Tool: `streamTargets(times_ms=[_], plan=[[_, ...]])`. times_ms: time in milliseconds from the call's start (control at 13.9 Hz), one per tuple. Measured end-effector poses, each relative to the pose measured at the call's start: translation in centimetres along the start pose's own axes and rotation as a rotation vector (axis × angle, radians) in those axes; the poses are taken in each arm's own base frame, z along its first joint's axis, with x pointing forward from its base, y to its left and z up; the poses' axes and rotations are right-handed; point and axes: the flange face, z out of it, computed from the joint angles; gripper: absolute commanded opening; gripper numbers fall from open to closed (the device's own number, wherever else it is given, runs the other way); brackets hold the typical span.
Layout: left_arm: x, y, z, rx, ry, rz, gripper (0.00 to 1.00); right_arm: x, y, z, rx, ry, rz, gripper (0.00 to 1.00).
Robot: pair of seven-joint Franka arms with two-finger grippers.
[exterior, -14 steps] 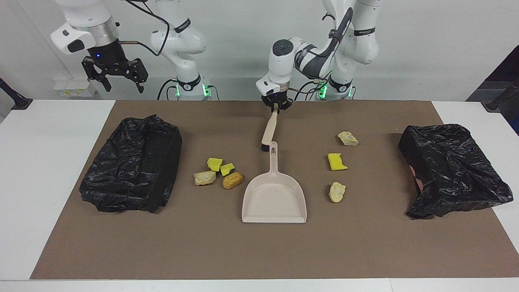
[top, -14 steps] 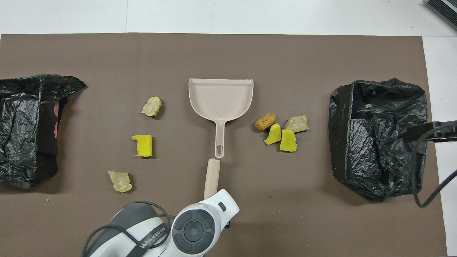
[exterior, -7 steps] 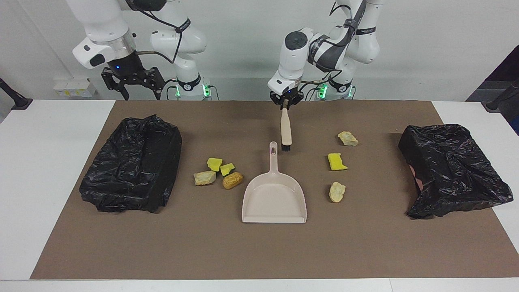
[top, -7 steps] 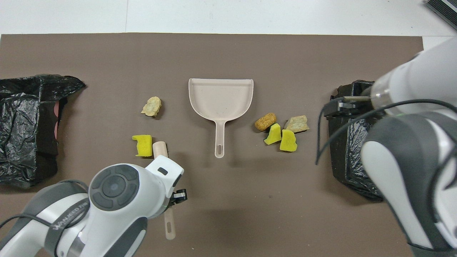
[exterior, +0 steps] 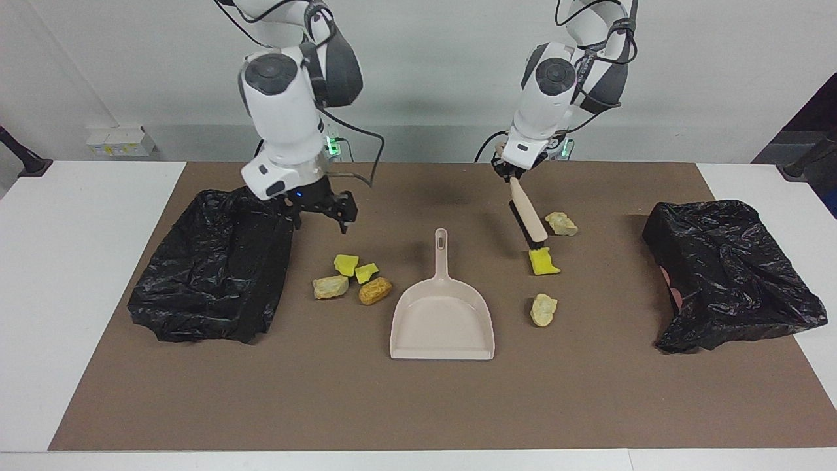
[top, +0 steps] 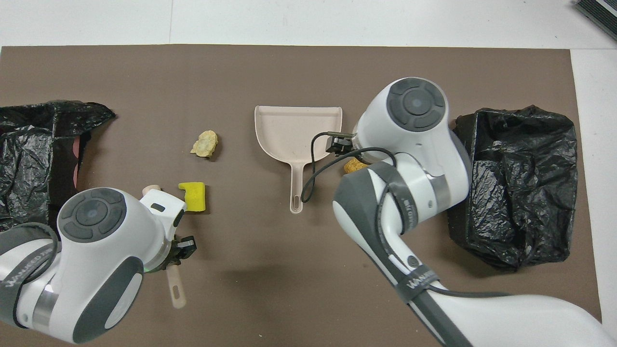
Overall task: Sweep and dump trash in bin
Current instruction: 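Grasp the beige dustpan handle with the right gripper while the left gripper holds the brush, then slide the dustpan toward the pieces near the left gripper's brush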
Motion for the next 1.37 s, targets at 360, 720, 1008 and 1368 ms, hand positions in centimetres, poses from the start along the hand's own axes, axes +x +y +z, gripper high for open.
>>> streamTargets(times_ms=[360,720,1008,1368], plan=[[-2.6,-3.5,3.8,0.055,-0.041,-0.023,0.0,-3.7,-7.4,5.9,0.017,-0.007,-0.064,1.0],[-4.6,-3.3,8.7,0.058,-0.021,-0.124,0.0,-4.9,-8.4,6.4,0.013,-0.024,-0.161,0.85],[-4.1,-1.8,8.7,-0.004,0.049,-0.104,0.0,-5.6,-8.4,6.9,-0.002,-0.048,-0.218,0.0],[-1.3,1.5,8.1,-0.01,0.06,-0.005,0.0,-6.4,-8.6,6.5,-0.01,-0.072,-0.318,0.0]])
